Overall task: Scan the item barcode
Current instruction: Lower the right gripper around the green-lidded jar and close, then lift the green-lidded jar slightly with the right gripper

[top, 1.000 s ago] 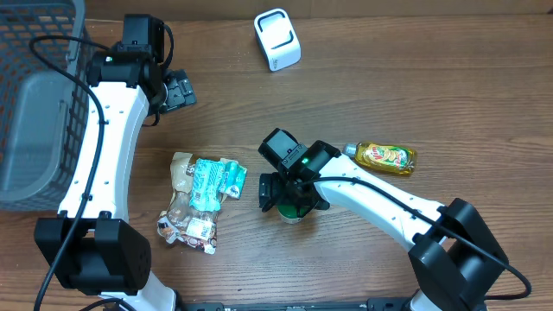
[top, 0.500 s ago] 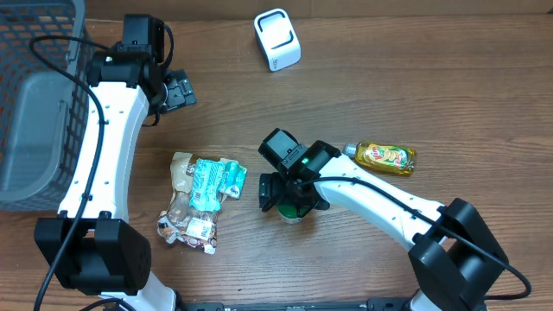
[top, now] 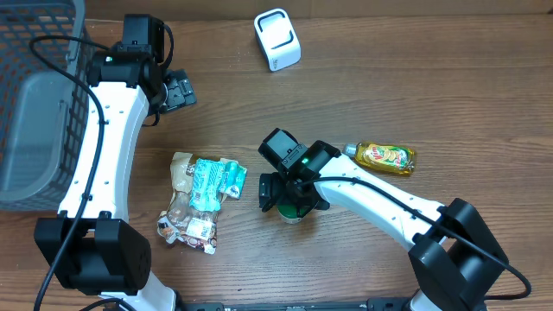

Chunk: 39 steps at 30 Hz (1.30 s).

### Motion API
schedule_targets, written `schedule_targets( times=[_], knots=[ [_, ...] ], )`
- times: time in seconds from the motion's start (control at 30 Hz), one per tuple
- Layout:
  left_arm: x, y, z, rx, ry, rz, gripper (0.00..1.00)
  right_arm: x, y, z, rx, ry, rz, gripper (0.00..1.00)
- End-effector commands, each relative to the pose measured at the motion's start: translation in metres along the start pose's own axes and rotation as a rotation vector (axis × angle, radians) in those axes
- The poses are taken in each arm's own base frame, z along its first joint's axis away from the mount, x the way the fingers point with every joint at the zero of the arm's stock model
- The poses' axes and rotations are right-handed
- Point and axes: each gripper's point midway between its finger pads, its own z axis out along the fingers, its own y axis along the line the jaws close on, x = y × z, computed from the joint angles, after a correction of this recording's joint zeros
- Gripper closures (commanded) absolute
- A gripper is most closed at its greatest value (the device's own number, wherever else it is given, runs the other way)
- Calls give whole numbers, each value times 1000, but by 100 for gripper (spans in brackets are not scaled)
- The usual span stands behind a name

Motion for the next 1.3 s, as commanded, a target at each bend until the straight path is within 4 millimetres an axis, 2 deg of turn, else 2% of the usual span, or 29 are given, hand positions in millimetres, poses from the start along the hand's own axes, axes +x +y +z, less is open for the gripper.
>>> schedule_targets(
  times=[0.0, 0.33, 0.4, 0.43, 0.5, 0.67, 1.1, 1.27],
  knots=[
    [-3, 0, -7, 11, -17, 9, 0, -1, 3, -5, -17, -14, 0, 0],
    [-3, 0, -7, 12, -17, 9, 0, -1, 3, -5, -17, -14, 0, 0],
    [-3, 0, -7, 12, -17, 9, 0, -10, -3, -6, 19, -66, 0, 0],
    [-3, 0, -7, 11, -17, 9, 0, -25, -7, -7, 50, -142, 0, 0],
    [-3, 0, -7, 11, -17, 9, 0, -39, -6, -10, 61, -215, 1, 0],
    [-3, 0, -7, 12, -17, 9, 0, -51, 5, -12, 16, -264, 1, 0],
    [-3, 0, -7, 12, -17, 9, 1, -56, 10, -14, -7, -284, 0, 0],
    [-3, 0, -7, 11, -16, 10, 1, -40, 11, -10, -26, -203, -5, 0]
  ],
)
